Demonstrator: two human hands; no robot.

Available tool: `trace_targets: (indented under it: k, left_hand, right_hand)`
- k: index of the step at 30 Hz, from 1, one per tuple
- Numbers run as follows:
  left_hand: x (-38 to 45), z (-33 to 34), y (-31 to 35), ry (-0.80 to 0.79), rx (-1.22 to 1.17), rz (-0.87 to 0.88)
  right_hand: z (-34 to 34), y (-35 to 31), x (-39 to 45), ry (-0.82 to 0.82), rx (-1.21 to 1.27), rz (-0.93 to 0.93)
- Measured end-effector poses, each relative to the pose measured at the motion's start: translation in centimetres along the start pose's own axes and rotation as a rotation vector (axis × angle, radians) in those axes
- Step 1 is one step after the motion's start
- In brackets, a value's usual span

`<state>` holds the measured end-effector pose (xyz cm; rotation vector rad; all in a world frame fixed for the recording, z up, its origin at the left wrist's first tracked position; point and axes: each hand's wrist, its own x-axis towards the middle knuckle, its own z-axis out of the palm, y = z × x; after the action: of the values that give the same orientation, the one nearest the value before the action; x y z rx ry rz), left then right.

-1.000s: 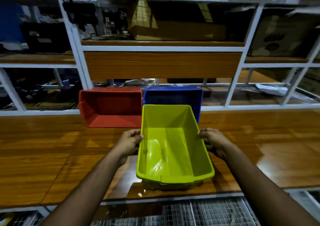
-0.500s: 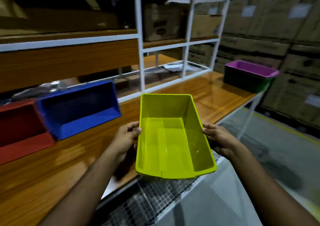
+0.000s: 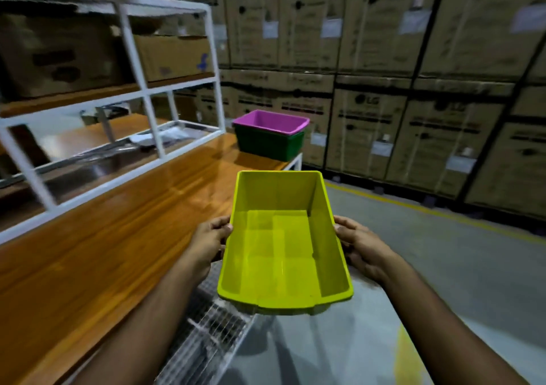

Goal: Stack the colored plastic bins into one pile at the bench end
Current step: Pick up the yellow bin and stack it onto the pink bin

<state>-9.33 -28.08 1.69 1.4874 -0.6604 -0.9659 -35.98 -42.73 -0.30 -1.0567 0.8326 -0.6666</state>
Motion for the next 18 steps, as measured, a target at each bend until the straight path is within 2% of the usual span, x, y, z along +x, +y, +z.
trace_targets:
  k: [4, 10, 18]
  left_hand:
    - [5.5, 7.1, 1.1, -0.080, 0.052, 0.007]
    - [13.0, 14.3, 3.5, -0.166, 0.043, 0.017]
    - [29.3, 20.7, 9.6, -0.240, -0.186, 0.034]
  right_hand:
    - [-7.0, -2.8, 2.9, 0.071, 0.035, -0.042]
    - [-13.4, -7.3, 8.6, 0.153, 0.046, -0.096]
    - [-17.9, -17.2, 21.5, 0.214, 0.032, -0.234]
